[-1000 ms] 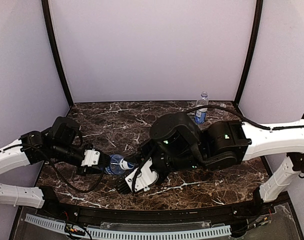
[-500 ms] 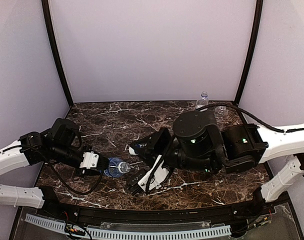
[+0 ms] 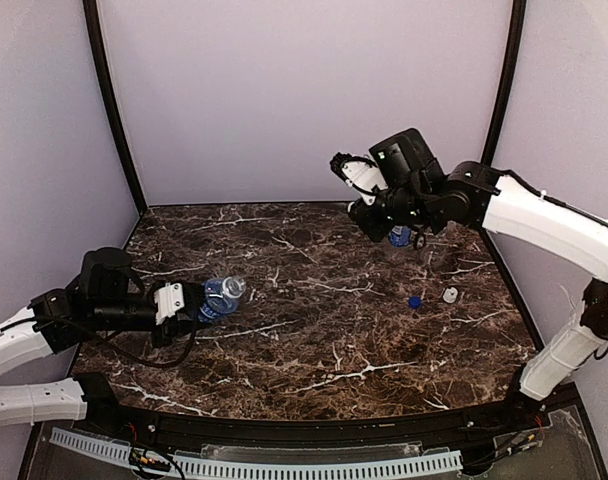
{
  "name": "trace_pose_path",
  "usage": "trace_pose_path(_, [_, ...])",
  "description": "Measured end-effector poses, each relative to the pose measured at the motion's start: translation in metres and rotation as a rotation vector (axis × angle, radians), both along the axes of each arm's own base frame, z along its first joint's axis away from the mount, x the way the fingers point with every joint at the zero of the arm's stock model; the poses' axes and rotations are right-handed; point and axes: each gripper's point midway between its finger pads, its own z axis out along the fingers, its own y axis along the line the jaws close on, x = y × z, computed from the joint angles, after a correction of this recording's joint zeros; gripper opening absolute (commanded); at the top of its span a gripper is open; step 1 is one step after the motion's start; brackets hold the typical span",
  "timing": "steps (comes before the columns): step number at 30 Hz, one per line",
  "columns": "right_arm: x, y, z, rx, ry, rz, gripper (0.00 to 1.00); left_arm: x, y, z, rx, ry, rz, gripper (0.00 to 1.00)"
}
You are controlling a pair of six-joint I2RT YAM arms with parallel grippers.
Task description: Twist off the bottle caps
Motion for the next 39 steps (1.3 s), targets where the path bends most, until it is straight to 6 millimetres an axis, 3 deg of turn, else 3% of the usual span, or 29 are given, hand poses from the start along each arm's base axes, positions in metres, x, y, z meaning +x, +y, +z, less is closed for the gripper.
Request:
trace_pose_path(3, [0.011, -0.020, -0.056, 0.054, 0.230, -0.144, 0.00, 0.013, 0.010, 0.008, -0.108, 0.015, 0.121, 0.24])
trace_pose_path(7, [0.008, -0.038, -0.137, 0.056, 0.523, -0.297, 0.00, 0.025, 0.028, 0.007, -0.234, 0.066, 0.263, 0.24])
trace_pose_path(12, [0.001, -0.047, -0.200, 0.000, 0.730, -0.412, 0.00, 0.028, 0.042, 0.003, -0.349, 0.123, 0.356, 0.25])
trace_pose_path(16, [-0.006, -0.044, -0.231, -0.043, 0.834, -0.441, 0.00, 0.027, 0.047, 0.006, -0.419, 0.144, 0.379, 0.27])
trace_pose_path(25, [-0.006, -0.038, -0.272, -0.102, 0.934, -0.472, 0.00, 0.025, 0.050, 0.018, -0.508, 0.141, 0.384, 0.28])
trace_pose_path(34, [0.011, -0.034, -0.271, -0.107, 0.907, -0.487, 0.05, 0.024, 0.051, 0.024, -0.536, 0.132, 0.379, 0.28])
trace_pose_path(36, [0.014, -0.031, -0.274, -0.112, 0.908, -0.485, 0.19, 0.024, 0.052, 0.021, -0.535, 0.138, 0.382, 0.28])
trace_pose_path(39, [0.019, -0.027, -0.274, -0.121, 0.907, -0.475, 0.52, 0.024, 0.052, 0.018, -0.536, 0.147, 0.389, 0.28])
